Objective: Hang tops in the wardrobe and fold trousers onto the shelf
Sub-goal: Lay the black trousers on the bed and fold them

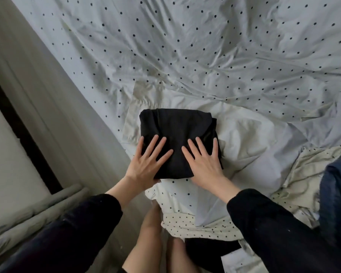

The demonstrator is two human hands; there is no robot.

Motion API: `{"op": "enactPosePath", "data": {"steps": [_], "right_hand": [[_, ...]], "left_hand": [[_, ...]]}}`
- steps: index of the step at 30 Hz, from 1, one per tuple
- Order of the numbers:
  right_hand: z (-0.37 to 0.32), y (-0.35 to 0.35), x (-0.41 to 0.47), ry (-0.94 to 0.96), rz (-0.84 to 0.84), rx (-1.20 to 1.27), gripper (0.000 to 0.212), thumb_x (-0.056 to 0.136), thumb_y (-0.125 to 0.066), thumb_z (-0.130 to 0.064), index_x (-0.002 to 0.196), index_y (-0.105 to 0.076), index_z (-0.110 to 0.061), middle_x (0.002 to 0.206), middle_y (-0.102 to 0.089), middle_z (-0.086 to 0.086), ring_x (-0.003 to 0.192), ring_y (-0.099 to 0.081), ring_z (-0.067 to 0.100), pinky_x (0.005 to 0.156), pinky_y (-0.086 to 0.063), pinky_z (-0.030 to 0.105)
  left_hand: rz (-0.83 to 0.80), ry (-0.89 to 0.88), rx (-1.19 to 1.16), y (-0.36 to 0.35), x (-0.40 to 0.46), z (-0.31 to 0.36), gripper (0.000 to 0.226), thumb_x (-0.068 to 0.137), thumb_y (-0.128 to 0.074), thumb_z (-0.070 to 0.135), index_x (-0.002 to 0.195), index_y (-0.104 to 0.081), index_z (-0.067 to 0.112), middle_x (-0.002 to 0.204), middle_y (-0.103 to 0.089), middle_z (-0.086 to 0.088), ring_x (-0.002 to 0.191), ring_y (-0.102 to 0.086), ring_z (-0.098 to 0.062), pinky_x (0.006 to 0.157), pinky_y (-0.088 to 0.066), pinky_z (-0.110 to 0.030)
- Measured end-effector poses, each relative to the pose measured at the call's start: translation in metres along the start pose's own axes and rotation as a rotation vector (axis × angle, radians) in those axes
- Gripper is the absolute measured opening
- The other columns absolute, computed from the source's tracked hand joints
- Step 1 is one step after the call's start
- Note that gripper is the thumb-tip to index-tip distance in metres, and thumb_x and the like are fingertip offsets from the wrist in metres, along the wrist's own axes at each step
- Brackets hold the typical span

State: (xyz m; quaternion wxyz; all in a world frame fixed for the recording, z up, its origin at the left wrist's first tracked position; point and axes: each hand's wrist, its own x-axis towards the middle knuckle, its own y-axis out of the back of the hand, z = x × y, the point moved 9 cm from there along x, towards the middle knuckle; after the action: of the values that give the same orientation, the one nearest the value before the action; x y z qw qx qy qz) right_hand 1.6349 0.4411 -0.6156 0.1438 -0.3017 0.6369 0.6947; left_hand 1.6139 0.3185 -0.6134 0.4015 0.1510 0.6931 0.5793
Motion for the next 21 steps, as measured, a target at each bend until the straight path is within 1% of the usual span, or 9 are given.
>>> {"op": "enactPosePath", "data": {"steps": [3,5,7,9,11,13,15,17,21], "right_hand": [[0.007,-0.005,0.007,-0.02,0.111,-0.004,0.118,0.049,-0.075,-0.07,0.145,-0.036,-0.013,0.152,-0.03,0.017,0.14,-0.027,0.034,0.108,-0.012,0.064],[0.013,-0.011,0.018,-0.028,0.091,-0.01,0.128,0.049,-0.073,-0.073,0.15,-0.019,-0.015,0.156,-0.018,0.017,0.143,-0.017,0.036,0.108,-0.008,0.065],[0.015,-0.015,0.038,-0.026,0.076,0.001,0.132,0.058,-0.069,-0.071,0.147,0.014,-0.022,0.158,0.009,0.015,0.145,0.006,0.037,0.108,0.0,0.067],[0.016,-0.023,0.056,-0.018,0.024,0.022,0.129,0.066,-0.066,-0.068,0.142,0.028,-0.025,0.155,0.025,0.013,0.143,0.019,0.036,0.107,-0.001,0.069],[0.018,-0.031,0.068,-0.016,0.02,0.065,0.121,0.071,-0.067,-0.062,0.147,0.021,-0.027,0.154,0.026,0.012,0.143,0.02,0.035,0.107,-0.005,0.069],[0.019,-0.039,0.075,-0.023,0.038,0.09,0.112,0.072,-0.073,-0.048,0.151,0.004,-0.026,0.157,0.013,0.015,0.145,0.008,0.037,0.106,-0.012,0.07],[0.017,-0.046,0.076,-0.032,0.077,0.096,0.108,0.06,-0.083,-0.031,0.149,-0.024,-0.022,0.156,-0.015,0.02,0.143,-0.017,0.041,0.1,-0.025,0.071],[0.016,-0.047,0.075,-0.04,0.127,0.133,0.1,0.05,-0.086,-0.018,0.141,-0.043,-0.018,0.148,-0.035,0.021,0.135,-0.035,0.042,0.093,-0.035,0.07],[0.015,-0.026,0.067,0.0,0.136,0.24,0.081,0.079,-0.067,-0.01,0.149,-0.027,-0.019,0.156,-0.02,0.014,0.143,-0.019,0.036,0.107,-0.03,0.061]], "left_hand": [[-0.095,-0.013,0.05,-0.014,0.012,-0.005,0.127,0.061,-0.066,0.07,0.143,0.022,0.029,0.15,0.026,-0.016,0.141,0.018,-0.035,0.107,0.014,-0.065],[-0.107,0.021,0.06,-0.019,0.024,-0.01,0.126,0.067,-0.061,0.071,0.137,0.035,0.029,0.148,0.033,-0.016,0.141,0.021,-0.037,0.106,0.014,-0.065],[-0.145,0.055,0.037,-0.031,0.04,-0.017,0.119,0.073,-0.056,0.069,0.136,0.037,0.031,0.149,0.032,-0.018,0.14,0.021,-0.039,0.107,0.01,-0.063],[-0.091,0.057,0.016,-0.037,0.052,-0.02,0.12,0.069,-0.066,0.062,0.143,0.024,0.031,0.153,0.019,-0.023,0.142,0.011,-0.043,0.109,-0.005,-0.064],[-0.008,0.06,0.02,-0.045,0.06,-0.02,0.124,0.054,-0.08,0.047,0.148,-0.001,0.03,0.154,-0.005,-0.027,0.141,-0.01,-0.046,0.103,-0.025,-0.065],[0.065,0.055,0.018,-0.054,0.064,-0.015,0.109,0.059,-0.08,0.027,0.147,-0.016,0.027,0.15,-0.019,-0.029,0.138,-0.02,-0.048,0.096,-0.036,-0.065],[0.154,0.054,0.016,-0.053,0.065,-0.009,0.084,0.073,-0.061,0.006,0.146,-0.023,0.024,0.147,-0.028,-0.03,0.134,-0.026,-0.05,0.092,-0.04,-0.065],[0.206,0.073,-0.007,-0.05,0.064,-0.007,0.079,0.072,-0.053,-0.004,0.142,-0.029,0.021,0.143,-0.035,-0.031,0.131,-0.032,-0.051,0.088,-0.042,-0.065],[0.223,0.082,-0.043,-0.034,0.061,-0.012,0.102,0.045,-0.082,-0.006,0.134,-0.037,0.017,0.134,-0.047,-0.03,0.124,-0.043,-0.051,0.081,-0.046,-0.064]]}}
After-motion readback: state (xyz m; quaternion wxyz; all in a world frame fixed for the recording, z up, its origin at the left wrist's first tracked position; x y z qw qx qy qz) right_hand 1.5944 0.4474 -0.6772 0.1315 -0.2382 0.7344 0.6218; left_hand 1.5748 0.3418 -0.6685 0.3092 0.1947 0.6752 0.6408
